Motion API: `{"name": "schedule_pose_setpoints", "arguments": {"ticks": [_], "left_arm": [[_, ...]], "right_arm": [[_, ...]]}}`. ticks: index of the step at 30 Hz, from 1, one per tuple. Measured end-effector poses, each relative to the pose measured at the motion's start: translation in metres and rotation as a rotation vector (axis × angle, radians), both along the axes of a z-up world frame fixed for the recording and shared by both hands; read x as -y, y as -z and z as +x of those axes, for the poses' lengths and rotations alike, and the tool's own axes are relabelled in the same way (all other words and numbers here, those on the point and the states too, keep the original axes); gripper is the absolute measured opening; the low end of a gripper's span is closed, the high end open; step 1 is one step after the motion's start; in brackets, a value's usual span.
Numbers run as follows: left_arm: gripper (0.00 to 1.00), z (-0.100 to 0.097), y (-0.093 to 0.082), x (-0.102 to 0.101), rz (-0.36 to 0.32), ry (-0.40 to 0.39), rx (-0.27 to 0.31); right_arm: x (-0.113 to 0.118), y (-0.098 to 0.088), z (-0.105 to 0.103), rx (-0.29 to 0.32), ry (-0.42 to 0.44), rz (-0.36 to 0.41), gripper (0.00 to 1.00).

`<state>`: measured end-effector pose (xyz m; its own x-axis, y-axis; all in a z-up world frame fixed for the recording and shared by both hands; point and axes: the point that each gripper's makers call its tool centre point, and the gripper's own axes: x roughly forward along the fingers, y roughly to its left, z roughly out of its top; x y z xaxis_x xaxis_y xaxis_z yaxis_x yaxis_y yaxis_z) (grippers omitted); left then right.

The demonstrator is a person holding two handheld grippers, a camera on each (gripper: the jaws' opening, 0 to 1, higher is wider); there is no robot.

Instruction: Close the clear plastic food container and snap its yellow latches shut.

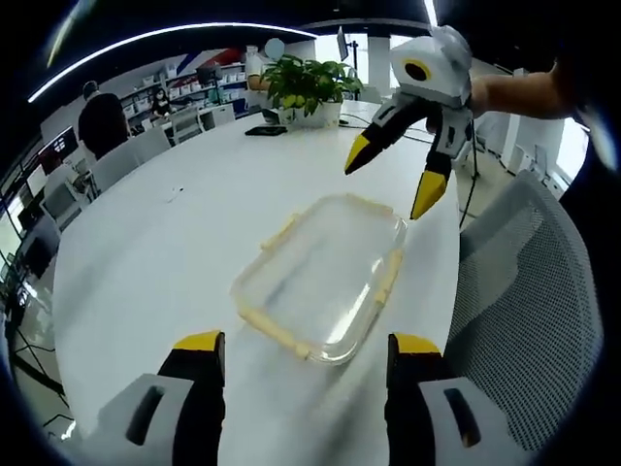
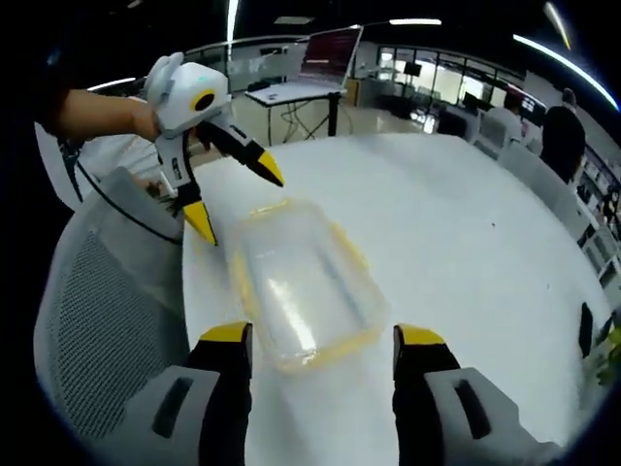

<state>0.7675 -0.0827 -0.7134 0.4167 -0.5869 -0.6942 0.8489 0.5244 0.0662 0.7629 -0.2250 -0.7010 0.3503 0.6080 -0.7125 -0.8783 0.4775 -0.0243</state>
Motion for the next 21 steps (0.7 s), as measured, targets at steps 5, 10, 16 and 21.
{"name": "schedule_pose_setpoints", "arguments": {"ticks": [5,10,16,21], "left_arm": [[0.59,0.000,0.002,0.003,-0.008,-0.007,0.001],[0.57,0.000,0.004,0.004,-0.009,-0.011,0.002],[0.52,0.002,0.009,0.005,-0.005,-0.014,-0.002],[0.49,0.004,0.011,0.009,0.001,-0.002,-0.004]], "right_arm": [[0.001,0.006,-0.004,0.008,0.037,0.010,0.53],[0.004,0.013,-0.007,0.008,0.066,0.011,0.52],[0.005,0.020,-0.008,0.002,0.093,0.012,0.49],[0.000,0.022,-0.007,-0.002,0.093,0.022,0.48]]}}
